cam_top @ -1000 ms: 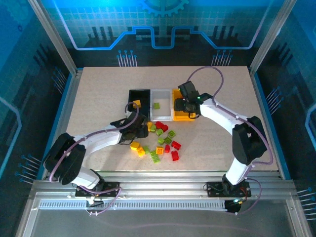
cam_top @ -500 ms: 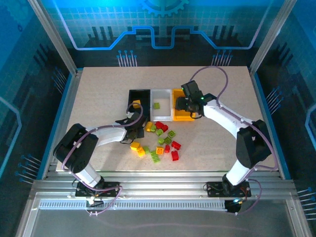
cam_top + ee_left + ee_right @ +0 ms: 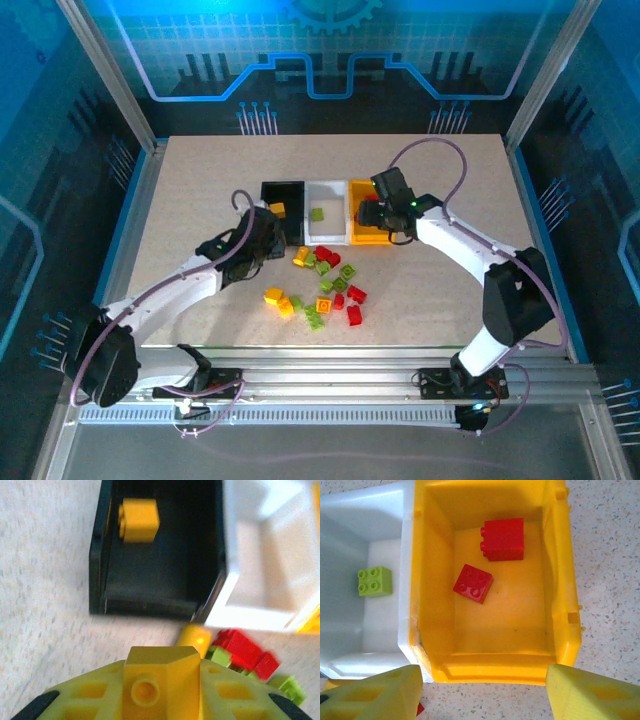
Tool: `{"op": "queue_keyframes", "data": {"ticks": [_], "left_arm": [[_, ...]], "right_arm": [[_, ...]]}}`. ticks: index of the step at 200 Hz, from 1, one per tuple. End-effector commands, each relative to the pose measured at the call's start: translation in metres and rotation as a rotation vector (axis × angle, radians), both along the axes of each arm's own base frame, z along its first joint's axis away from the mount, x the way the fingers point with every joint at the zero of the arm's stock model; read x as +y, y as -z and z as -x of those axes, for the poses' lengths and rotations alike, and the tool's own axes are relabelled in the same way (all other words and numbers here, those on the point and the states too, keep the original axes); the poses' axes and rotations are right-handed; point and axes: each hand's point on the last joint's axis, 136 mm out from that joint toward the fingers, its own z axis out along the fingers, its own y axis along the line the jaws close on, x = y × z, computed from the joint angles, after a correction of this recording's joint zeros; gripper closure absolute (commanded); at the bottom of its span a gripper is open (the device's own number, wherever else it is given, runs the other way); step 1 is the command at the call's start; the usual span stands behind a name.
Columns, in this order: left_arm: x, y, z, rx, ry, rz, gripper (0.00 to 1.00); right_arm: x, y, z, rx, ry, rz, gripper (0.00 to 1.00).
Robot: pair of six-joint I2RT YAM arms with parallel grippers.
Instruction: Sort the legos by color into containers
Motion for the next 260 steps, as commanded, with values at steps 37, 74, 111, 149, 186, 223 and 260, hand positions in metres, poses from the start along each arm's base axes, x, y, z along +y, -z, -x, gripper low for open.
{"op": "queue_keyframes", "data": {"ticks": [37, 74, 111, 149, 186, 223, 260], "left_arm": [[0.021, 0.006, -0.087, 0.021, -0.138, -0.032, 0.75], [0.024, 0.022, -0.128, 0.066, -0.179, -0.060, 0.74], [0.018, 0.038, -0.143, 0.111, -0.167, -0.070, 0.65], [0.007, 0.038, -0.142, 0.114, -0.143, -0.013, 0.37], [-0.013, 0.009, -0.127, 0.055, -0.087, 0.066, 0.13], [-0.038, -0.025, -0.084, -0.010, 0.009, 0.140, 0.01], [-0.042, -0.031, -0.031, -0.028, 0.066, 0.157, 0.01]], "right_arm": [[-0.006, 0.002, 0.012, 0.017, 0.023, -0.041, 0.33], [-0.003, 0.001, 0.027, 0.028, -0.012, -0.048, 0.33], [0.005, 0.004, 0.045, 0.050, -0.079, -0.076, 0.32], [0.028, 0.017, 0.069, 0.094, -0.237, -0.112, 0.27], [0.058, 0.032, 0.091, 0.121, -0.391, -0.079, 0.21], [0.068, 0.053, 0.084, 0.157, -0.367, -0.041, 0.21], [0.076, 0.076, 0.078, 0.202, -0.338, 0.067, 0.22]]}}
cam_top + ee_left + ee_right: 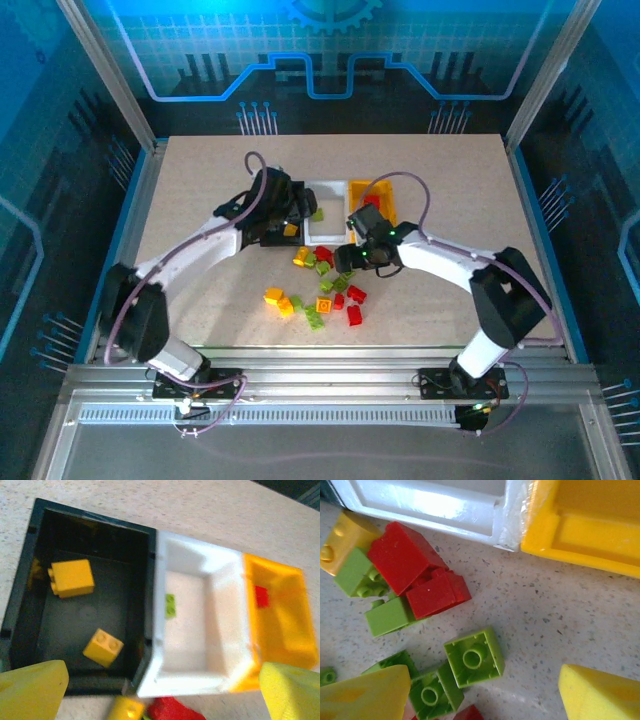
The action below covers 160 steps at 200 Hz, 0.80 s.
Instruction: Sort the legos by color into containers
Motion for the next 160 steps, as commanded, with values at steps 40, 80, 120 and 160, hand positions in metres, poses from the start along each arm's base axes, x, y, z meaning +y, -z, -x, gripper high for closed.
{"op": "queue_keyframes", "data": {"ticks": [40, 80, 120, 160], "left_arm": [[0.008, 0.008, 0.070, 0.018, 0.036, 0.076, 0.01], [0.017, 0.021, 0.086, 0.047, 0.033, 0.057, 0.01], [0.017, 0.027, 0.089, 0.059, 0.035, 0.057, 0.01], [0.018, 0.026, 0.089, 0.051, 0.035, 0.056, 0.01]], "right_arm": [[0.008, 0.024, -0.013, 0.015, 0.041, 0.114, 0.29], [-0.005, 0.037, -0.005, 0.051, 0.049, 0.191, 0.36], [-0.039, 0.039, 0.004, 0.058, 0.130, 0.274, 0.39], [-0.026, 0.037, 0.007, 0.049, 0.074, 0.195, 0.28]]}}
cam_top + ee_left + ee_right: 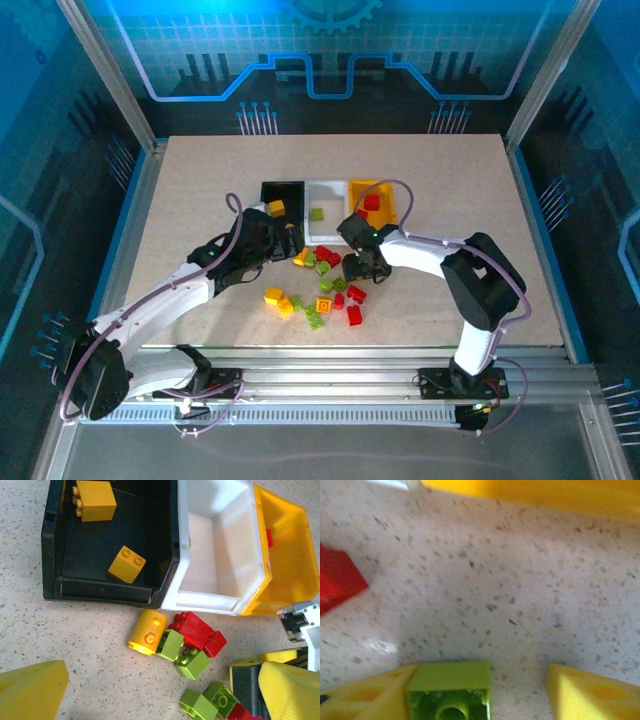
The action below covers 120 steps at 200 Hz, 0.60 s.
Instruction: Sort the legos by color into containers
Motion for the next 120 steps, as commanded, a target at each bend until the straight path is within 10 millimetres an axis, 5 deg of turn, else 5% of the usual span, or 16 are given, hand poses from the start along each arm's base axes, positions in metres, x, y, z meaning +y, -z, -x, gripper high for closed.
{"op": "queue_keyframes", "data": {"ticks": [1, 74, 120], "left_arm": [[0.000, 0.000, 0.007, 0.009, -0.002, 0.021, 0.01], [0.005, 0.004, 0.009, 0.009, -0.008, 0.002, 0.01], [0.012, 0.005, 0.015, 0.014, -0.027, -0.007, 0.01]], "right_arm": [[0.007, -0.011, -0.001, -0.029, -0.020, -0.041, 0.28], [0.000, -0.004, 0.001, -0.026, 0.011, 0.006, 0.60], [0.017, -0.076, -0.012, -0.183, -0.071, -0.109, 0.69]]}}
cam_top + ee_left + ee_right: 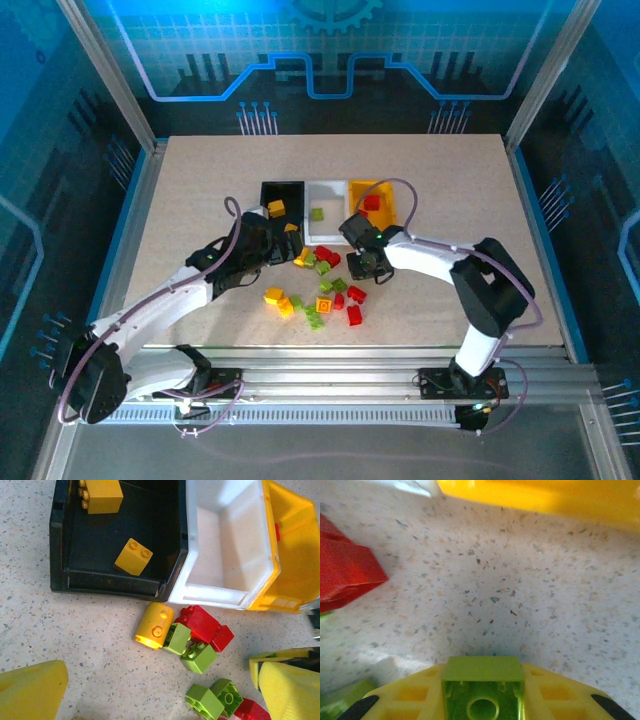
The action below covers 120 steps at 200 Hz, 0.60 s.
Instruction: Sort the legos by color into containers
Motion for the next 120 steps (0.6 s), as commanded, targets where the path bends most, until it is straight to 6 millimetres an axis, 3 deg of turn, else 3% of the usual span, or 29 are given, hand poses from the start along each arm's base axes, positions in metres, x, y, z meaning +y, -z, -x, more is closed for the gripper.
{"op": "queue_keyframes", "data": {"ticks": [1, 21, 47, 76, 120], "left_arm": [[0.008, 0.000, 0.009, 0.009, -0.027, -0.002, 0.01], [0.013, 0.003, 0.014, 0.011, -0.043, 0.002, 0.01], [0.017, 0.007, 0.020, 0.014, -0.052, 0.009, 0.01], [0.021, 0.008, 0.027, 0.020, -0.055, 0.007, 0.01], [0.023, 0.013, 0.034, 0.036, -0.060, 0.025, 0.01]], "right_arm": [[0.013, -0.056, -0.011, -0.128, -0.055, -0.074, 0.69], [0.033, -0.092, -0.024, -0.191, -0.106, -0.130, 0.69], [0.060, -0.109, -0.054, -0.220, -0.122, -0.148, 0.67], [0.085, -0.102, -0.098, -0.235, -0.124, -0.105, 0.65], [0.096, -0.071, -0.150, -0.182, -0.062, -0.058, 0.64]]}}
